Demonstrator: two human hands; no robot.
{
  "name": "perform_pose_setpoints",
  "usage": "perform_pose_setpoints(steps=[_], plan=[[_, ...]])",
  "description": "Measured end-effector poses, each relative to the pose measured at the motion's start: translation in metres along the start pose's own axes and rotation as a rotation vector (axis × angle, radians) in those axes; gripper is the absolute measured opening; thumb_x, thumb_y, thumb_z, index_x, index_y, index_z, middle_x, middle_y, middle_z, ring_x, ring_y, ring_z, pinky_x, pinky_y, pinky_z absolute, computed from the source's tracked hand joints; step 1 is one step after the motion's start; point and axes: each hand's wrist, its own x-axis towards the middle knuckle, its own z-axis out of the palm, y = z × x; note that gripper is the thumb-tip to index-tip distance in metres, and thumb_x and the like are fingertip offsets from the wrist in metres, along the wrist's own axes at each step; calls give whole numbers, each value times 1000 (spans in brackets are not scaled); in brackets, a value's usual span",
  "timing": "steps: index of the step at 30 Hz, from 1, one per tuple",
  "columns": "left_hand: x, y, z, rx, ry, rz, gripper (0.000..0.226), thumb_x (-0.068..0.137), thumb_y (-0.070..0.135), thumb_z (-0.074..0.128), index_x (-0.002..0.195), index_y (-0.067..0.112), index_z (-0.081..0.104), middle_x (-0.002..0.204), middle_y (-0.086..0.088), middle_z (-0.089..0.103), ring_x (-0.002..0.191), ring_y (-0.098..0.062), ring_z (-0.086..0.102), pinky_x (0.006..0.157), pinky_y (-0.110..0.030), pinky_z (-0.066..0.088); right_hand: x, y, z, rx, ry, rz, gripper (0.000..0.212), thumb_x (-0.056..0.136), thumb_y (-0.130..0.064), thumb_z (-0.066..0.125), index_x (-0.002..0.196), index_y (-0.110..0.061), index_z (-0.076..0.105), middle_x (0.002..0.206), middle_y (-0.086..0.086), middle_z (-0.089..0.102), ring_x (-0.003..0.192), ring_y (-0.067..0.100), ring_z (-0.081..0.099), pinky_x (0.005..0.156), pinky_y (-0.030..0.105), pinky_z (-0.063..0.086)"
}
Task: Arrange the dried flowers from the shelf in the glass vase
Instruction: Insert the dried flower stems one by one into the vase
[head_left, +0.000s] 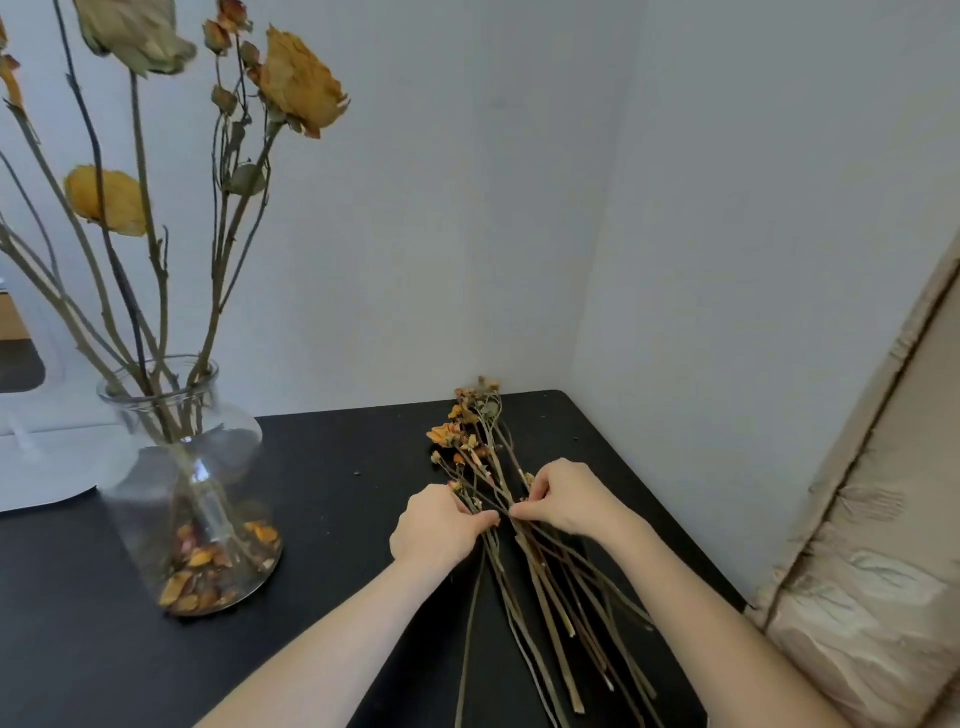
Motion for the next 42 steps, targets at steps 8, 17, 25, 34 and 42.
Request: perform_pose_setpoints(steps=[8,17,25,34,42], plan=[[9,4,4,-212,-43,-110,29,74,37,74,71,8,69,56,1,53,54,-14,52,51,-25,39,3,-4,0,-28,-16,-20,18,82,-29,67,90,-13,71,97,4,68,86,16,63,77,28,50],[12,1,-11,-436,-19,-104,21,78,27,72,62,18,64,67,6,56,63,-4,49,65,-27,39,0,-12,-19,206,86,-64,14,85,-24,61,74,-18,68,73,-4,64,70,5,59,60,20,40],[12,-2,-33,-457,45,-75,20,79,26,72,88,8,70,84,2,56,75,-10,50,70,-28,40,-3,-16,-20,344,145,-30,33,85,-23,58,91,9,65,68,9,50,58,14,46,57,23,40],[9,-2,-39,-455,54,-41,16,79,27,72,69,16,64,68,10,51,62,-2,44,68,-29,39,-2,-17,-8,279,176,10,29,87,-21,58,84,6,69,74,14,59,69,16,56,61,22,45],[4,-7,-32,-411,18,-54,18,79,28,71,66,19,62,66,9,51,61,-3,46,65,-27,40,-2,-24,9,262,147,-2,21,88,-26,60,81,-10,72,77,4,67,74,12,63,77,28,50]])
